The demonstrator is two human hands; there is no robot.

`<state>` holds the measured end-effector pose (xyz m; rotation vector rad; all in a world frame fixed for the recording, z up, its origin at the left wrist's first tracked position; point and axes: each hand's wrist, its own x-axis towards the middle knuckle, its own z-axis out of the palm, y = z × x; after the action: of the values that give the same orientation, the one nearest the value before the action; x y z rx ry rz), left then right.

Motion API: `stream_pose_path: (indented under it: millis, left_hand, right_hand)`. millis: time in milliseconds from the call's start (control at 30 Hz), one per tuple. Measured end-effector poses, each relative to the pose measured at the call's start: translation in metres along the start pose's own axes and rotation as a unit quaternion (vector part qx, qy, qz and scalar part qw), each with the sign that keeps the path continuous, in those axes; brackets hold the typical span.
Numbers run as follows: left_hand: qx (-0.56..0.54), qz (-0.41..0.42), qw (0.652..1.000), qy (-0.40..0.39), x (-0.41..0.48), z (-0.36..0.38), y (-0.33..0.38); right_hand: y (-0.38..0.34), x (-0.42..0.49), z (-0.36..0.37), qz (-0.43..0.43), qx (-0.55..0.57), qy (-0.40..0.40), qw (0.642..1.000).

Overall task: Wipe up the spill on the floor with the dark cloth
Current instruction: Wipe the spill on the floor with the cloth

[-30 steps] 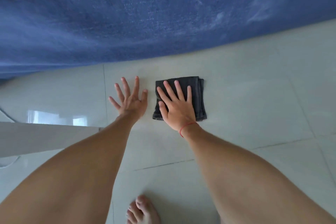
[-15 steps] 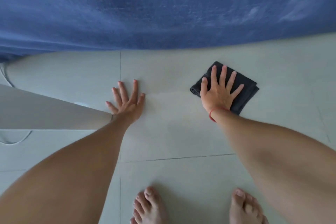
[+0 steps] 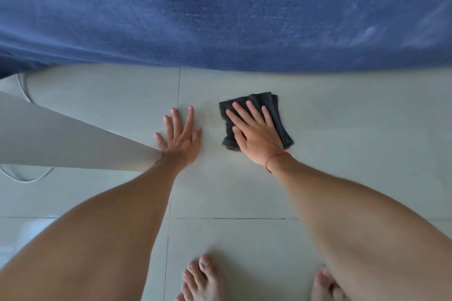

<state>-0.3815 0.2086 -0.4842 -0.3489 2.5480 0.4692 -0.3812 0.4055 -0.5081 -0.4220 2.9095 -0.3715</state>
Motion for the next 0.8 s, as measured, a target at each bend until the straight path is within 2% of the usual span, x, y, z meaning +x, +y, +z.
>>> stream_pose_path:
  millis: [67,133,200,267,333,433,500,600,667,800]
  left_hand:
    - [-0.029,-0.032,0.999,0.031,0.001,-0.005,-0.001]
    - [-0.039,-0.062,0.997,0.022,0.005,-0.008,0.002]
    - [-0.03,-0.075,0.997,0.015,0.007,-0.005,0.003]
    - [-0.026,-0.074,0.997,0.011,0.01,-0.003,0.003]
    - [-0.024,-0.076,0.997,0.004,0.01,-0.003,0.001]
    - [-0.026,-0.075,0.997,-0.004,0.01,-0.006,0.001]
    - [-0.022,-0.073,0.997,-0.007,0.009,-0.006,0.002]
    - [-0.027,-0.075,0.997,-0.005,0.013,-0.009,0.001]
    - [-0.023,-0.082,0.996,-0.002,0.015,-0.011,-0.003]
    - [-0.016,-0.072,0.997,-0.008,0.008,-0.007,0.008]
  right_hand:
    - [0.025,-0.026,0.0,0.068,-0.001,0.023,0.997]
    - [0.044,-0.044,-0.003,0.16,-0.002,0.054,0.986]
    - [0.05,-0.046,-0.006,0.242,0.007,0.053,0.969]
    - [0.04,-0.037,-0.004,0.286,0.011,0.045,0.957]
    - [0.024,-0.024,-0.003,0.295,0.015,0.039,0.954]
    - [-0.002,0.0,0.0,0.215,0.0,0.024,0.976]
    - [-0.026,0.015,0.001,0.1,-0.015,0.003,0.995]
    - [-0.065,0.024,0.008,-0.047,-0.044,-0.028,0.998]
    - [-0.078,0.025,0.013,-0.068,-0.055,-0.028,0.996]
    - [-0.067,0.015,0.015,-0.037,-0.03,-0.001,0.999]
